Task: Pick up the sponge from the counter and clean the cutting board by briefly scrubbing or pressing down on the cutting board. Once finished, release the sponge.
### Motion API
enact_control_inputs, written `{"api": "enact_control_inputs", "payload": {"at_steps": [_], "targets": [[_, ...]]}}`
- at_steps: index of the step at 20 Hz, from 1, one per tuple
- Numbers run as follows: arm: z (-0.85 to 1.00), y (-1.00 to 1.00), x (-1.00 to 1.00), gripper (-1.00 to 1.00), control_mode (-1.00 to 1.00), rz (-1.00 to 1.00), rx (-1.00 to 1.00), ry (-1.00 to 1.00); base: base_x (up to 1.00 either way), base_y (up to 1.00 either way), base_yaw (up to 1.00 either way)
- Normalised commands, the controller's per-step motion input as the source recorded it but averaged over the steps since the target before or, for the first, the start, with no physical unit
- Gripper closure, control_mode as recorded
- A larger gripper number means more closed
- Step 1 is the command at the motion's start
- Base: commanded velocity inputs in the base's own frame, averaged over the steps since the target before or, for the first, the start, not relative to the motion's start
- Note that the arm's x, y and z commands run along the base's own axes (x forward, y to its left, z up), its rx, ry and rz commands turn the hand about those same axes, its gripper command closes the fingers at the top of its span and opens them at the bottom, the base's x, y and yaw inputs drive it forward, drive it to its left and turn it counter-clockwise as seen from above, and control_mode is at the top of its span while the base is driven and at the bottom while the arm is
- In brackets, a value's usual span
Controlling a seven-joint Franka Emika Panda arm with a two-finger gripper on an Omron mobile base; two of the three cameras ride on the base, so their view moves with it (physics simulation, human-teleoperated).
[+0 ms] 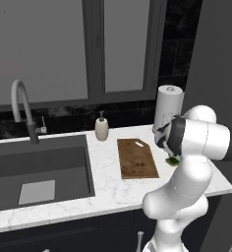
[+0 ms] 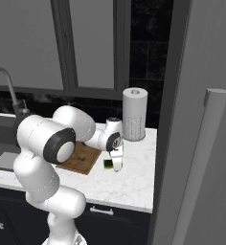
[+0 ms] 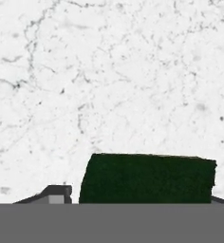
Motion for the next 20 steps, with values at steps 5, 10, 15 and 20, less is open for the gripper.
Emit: {"api": "enact_control_inputs", "payload": {"at_steps": [5,10,15,20], "targets": [[0.0,0.05,0.0,-1.0,-1.0,0.0,0.0,-0.01,0.0,0.0,0.0],[0.04,-0.01,-0.24,-1.0,-1.0,-0.03,-0.02,-0.11,0.0,0.0,0.0],[0.0,0.0,-0.33,-1.0,-1.0,-0.18,-0.45,-0.09,0.0,0.0,0.0],[-0.05,0.0,-0.03,-1.0,-1.0,-0.2,-0.43,0.08,0.0,0.0,0.0]]}}
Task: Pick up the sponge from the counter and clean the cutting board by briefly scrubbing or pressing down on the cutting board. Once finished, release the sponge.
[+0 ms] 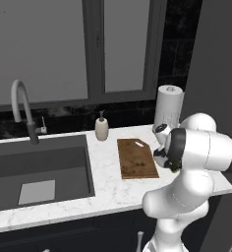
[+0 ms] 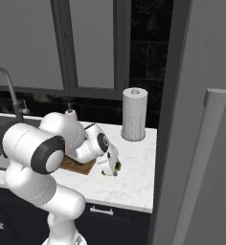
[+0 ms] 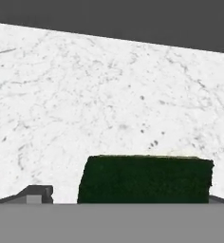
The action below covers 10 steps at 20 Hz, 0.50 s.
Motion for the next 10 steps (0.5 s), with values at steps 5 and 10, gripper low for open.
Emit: {"api": "enact_control_inputs", "payload": {"at_steps": [5,10], "targets": [[-0.4,-0.45,0.01,-1.0,-1.0,-0.13,-0.15,0.15,0.0,0.0,0.0],[-0.45,-0.34,0.0,-1.0,-1.0,-0.13,-0.2,0.05,0.0,0.0,0.0]]}}
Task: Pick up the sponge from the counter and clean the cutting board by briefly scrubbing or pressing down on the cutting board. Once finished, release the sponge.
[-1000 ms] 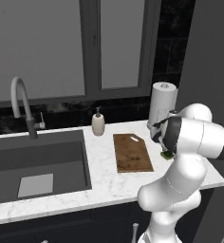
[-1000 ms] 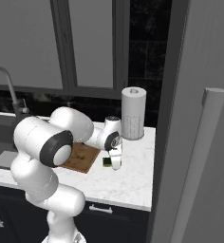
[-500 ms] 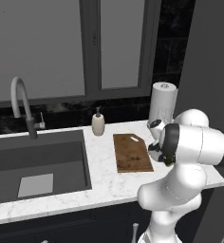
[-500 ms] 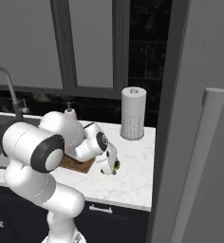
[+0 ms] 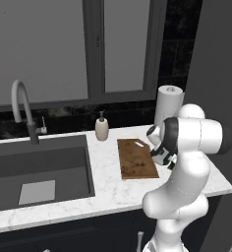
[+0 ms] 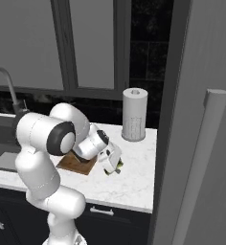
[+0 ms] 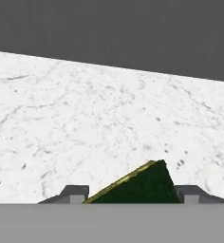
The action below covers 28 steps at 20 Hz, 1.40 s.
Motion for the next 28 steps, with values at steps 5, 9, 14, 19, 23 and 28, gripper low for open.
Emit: {"api": "enact_control_inputs", "payload": {"at_steps": [5,9,14,19,23,28], "targets": [[-0.47,-0.48,0.0,-1.0,-1.0,-0.12,-0.23,0.06,0.0,0.0,0.0],[-0.51,-0.73,0.0,-1.0,-1.0,-0.13,-0.22,0.13,0.0,0.0,0.0],[-0.91,-0.64,-0.04,-1.0,-1.0,-0.08,-0.3,0.06,0.0,0.0,0.0],[-1.0,-0.67,-0.67,-1.0,-1.0,0.02,-0.26,-0.4,0.0,0.0,0.0],[0.16,-0.39,-0.73,-1.0,-1.0,0.01,0.0,-0.21,0.0,0.0,0.0],[1.0,0.62,-0.5,-1.0,-1.0,-0.01,0.29,-0.06,0.0,0.0,0.0]]}}
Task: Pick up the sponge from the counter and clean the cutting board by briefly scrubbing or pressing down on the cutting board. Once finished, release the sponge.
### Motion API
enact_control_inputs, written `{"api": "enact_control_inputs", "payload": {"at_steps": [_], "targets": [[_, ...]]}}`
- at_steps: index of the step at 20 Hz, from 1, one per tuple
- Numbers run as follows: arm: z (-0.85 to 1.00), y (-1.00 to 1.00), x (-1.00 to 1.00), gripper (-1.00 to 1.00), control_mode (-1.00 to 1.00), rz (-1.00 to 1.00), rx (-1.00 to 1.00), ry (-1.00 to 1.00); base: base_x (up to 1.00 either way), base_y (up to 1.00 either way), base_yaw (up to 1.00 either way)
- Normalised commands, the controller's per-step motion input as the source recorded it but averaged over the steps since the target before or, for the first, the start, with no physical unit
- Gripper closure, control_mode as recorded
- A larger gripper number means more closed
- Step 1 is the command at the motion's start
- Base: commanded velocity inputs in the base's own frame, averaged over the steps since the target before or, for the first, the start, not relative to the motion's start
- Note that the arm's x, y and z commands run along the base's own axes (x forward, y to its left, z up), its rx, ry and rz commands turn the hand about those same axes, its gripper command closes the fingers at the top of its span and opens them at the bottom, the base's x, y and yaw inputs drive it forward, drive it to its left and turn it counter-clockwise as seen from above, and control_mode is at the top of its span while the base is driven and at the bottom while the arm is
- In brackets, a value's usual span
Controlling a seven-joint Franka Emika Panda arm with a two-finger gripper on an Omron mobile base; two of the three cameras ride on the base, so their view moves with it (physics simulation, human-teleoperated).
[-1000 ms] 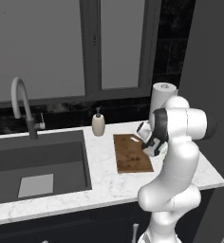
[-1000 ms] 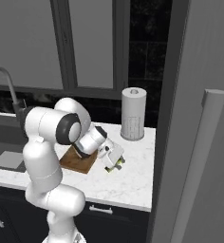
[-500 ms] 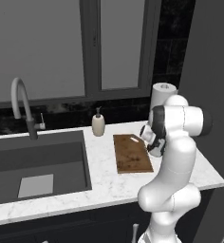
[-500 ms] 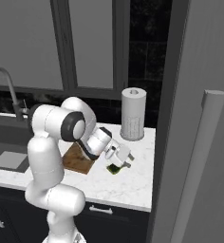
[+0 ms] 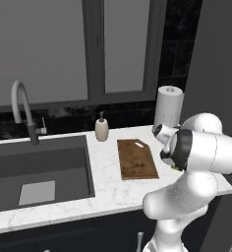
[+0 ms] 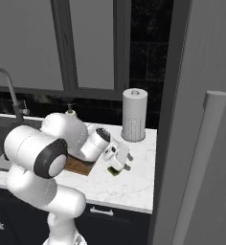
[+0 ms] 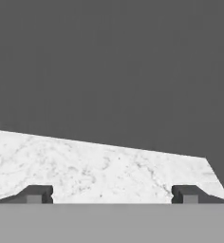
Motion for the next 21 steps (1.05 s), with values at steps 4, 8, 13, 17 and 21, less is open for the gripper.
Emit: {"api": "enact_control_inputs", "payload": {"at_steps": [4,8,13,17,21], "targets": [[1.0,0.16,-0.49,-1.0,-1.0,0.0,0.42,-0.01,0.0,0.0,0.0],[1.0,0.32,-0.2,-1.0,-1.0,0.08,0.42,-0.03,0.0,0.0,0.0],[1.0,0.56,-0.16,-1.0,-1.0,0.11,0.43,-0.08,0.0,0.0,0.0],[0.95,0.55,-0.1,-1.0,-1.0,0.09,0.48,-0.23,0.0,0.0,0.0],[0.51,0.6,-0.02,-1.0,-1.0,0.06,0.45,-0.49,0.0,0.0,0.0]]}}
